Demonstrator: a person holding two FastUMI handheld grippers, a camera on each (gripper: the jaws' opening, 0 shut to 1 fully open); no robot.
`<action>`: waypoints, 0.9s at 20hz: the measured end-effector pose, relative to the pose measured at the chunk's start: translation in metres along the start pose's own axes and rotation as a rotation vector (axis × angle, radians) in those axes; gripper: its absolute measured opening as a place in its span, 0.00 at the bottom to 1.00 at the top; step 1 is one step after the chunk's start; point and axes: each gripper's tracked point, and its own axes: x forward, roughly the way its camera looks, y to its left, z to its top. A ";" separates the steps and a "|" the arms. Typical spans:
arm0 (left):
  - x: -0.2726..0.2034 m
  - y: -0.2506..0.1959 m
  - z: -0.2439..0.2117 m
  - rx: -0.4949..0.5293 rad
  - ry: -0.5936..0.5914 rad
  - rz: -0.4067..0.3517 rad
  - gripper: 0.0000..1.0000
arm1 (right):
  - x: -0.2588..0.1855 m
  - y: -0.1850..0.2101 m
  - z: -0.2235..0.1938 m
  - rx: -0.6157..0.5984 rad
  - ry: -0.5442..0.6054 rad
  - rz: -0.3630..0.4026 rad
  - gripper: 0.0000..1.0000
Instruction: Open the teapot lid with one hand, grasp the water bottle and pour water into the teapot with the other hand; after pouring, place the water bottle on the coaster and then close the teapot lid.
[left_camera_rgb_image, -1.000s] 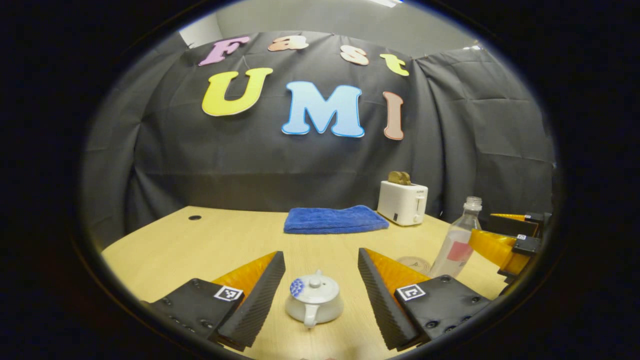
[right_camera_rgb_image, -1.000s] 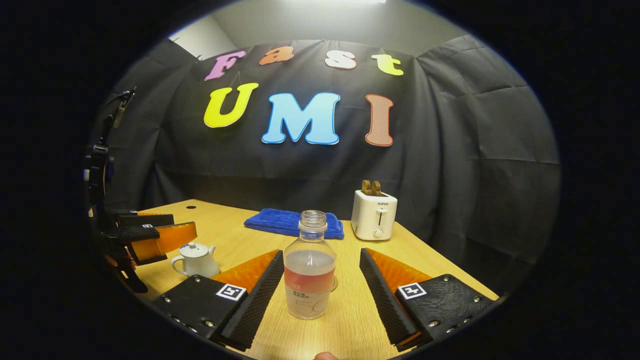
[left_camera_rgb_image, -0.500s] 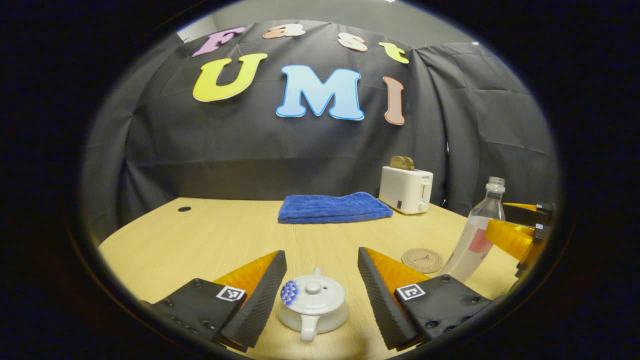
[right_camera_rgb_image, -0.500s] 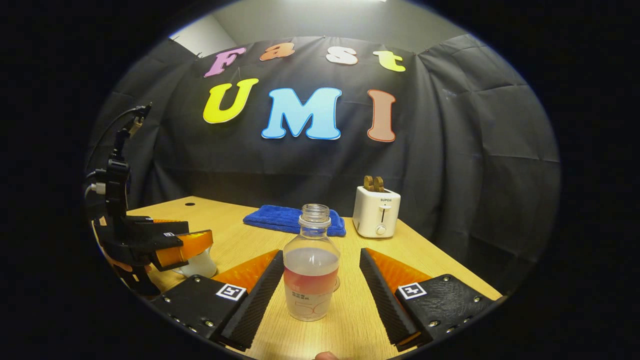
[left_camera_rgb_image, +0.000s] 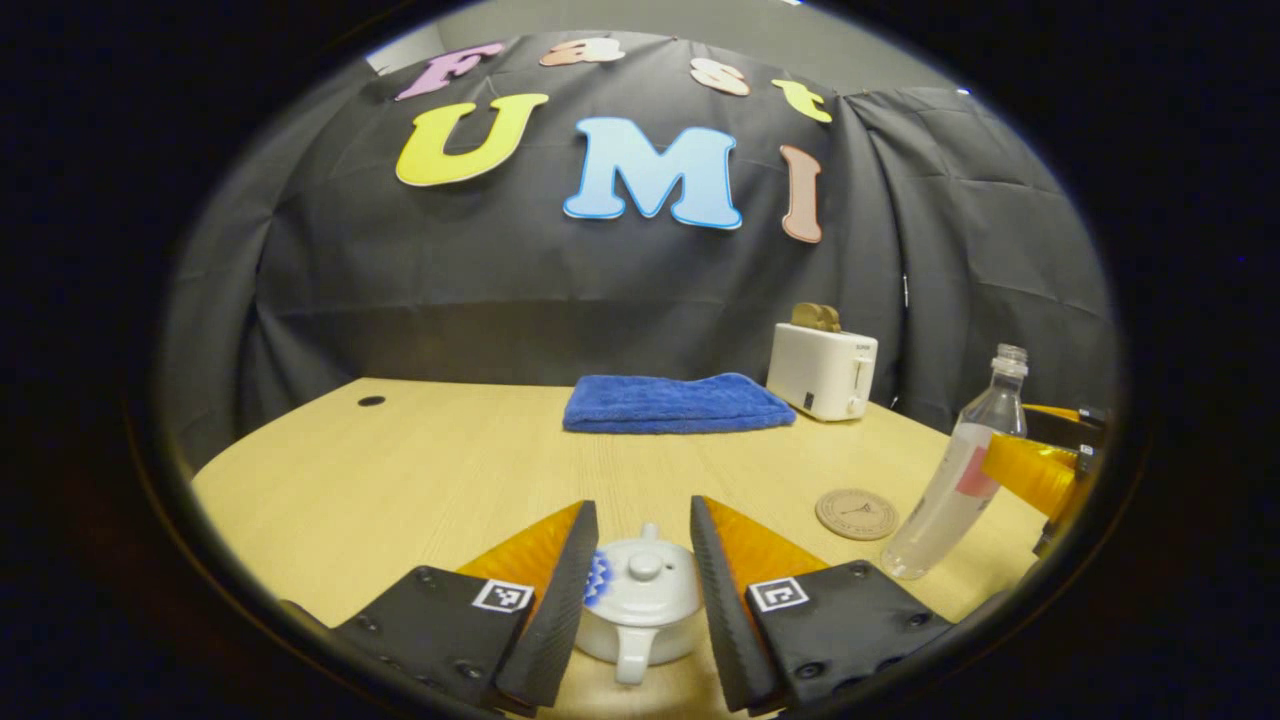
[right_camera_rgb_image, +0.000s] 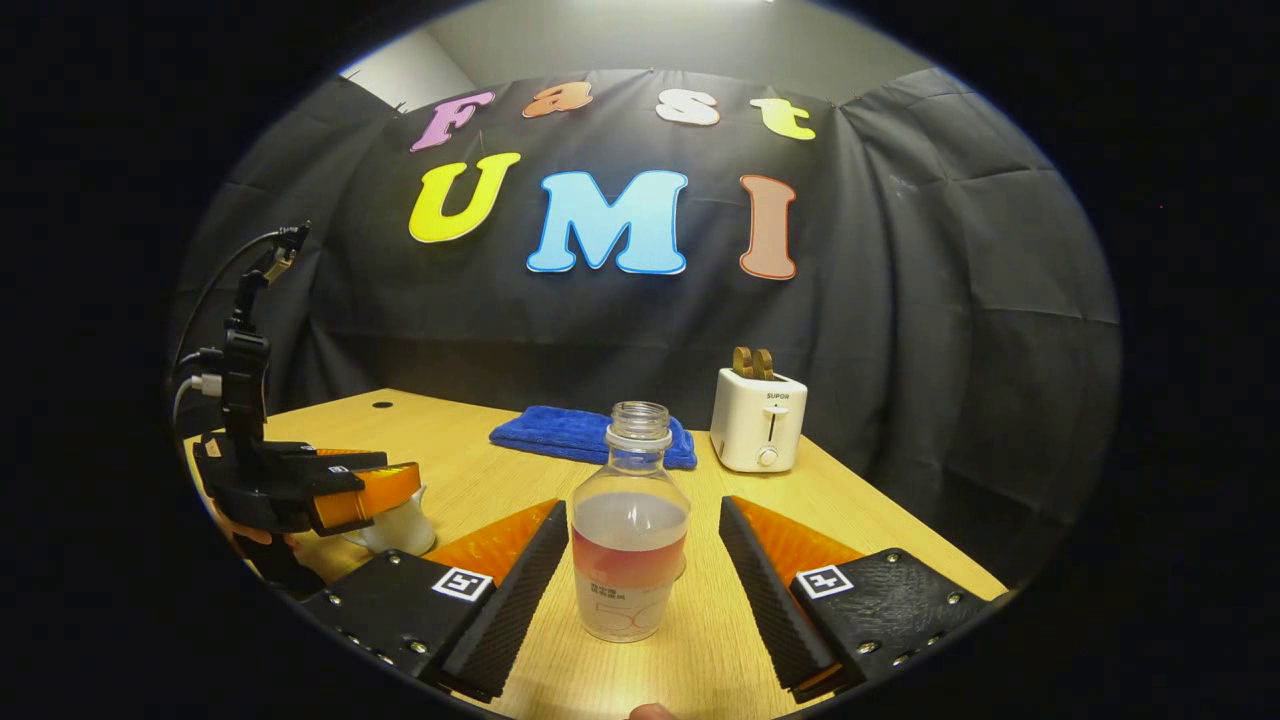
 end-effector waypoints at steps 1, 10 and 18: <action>0.000 -0.001 0.001 0.009 0.000 -0.003 0.60 | 0.001 0.001 -0.001 -0.001 0.002 0.001 0.95; -0.004 -0.003 0.002 0.094 -0.011 0.010 0.41 | 0.004 0.005 -0.009 -0.010 0.027 0.006 0.95; 0.001 0.003 0.002 0.113 -0.036 0.046 0.25 | 0.006 0.005 -0.013 -0.015 0.037 0.005 0.95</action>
